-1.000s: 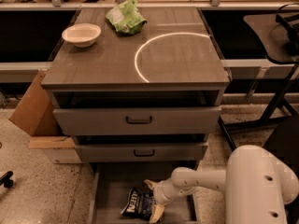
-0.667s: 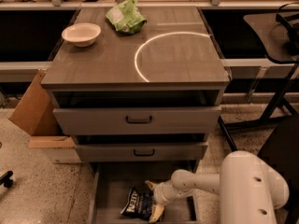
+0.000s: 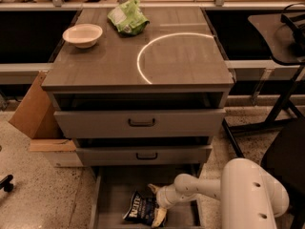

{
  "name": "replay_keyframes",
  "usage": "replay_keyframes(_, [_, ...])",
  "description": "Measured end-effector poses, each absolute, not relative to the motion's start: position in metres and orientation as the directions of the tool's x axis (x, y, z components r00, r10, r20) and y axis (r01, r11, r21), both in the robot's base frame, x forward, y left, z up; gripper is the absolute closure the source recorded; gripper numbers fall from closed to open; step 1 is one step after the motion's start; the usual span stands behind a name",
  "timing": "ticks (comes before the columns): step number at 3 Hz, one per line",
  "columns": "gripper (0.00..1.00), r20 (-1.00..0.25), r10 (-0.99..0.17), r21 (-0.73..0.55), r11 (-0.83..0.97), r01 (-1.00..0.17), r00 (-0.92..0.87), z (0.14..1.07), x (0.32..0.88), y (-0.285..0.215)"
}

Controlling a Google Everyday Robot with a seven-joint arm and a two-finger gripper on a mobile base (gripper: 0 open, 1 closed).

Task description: Pick blue chip bag from bottom drawer and place on counter

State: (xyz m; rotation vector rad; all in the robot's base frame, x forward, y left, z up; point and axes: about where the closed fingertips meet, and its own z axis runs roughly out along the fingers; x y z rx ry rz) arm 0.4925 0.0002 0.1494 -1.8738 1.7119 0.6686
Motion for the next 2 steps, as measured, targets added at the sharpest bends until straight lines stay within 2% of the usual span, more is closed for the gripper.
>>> replay_keyframes(2, [0.00, -0.662, -0.745, -0.042, -0.074, -0.996, 0.083, 0.1501, 0.4925, 0.0002])
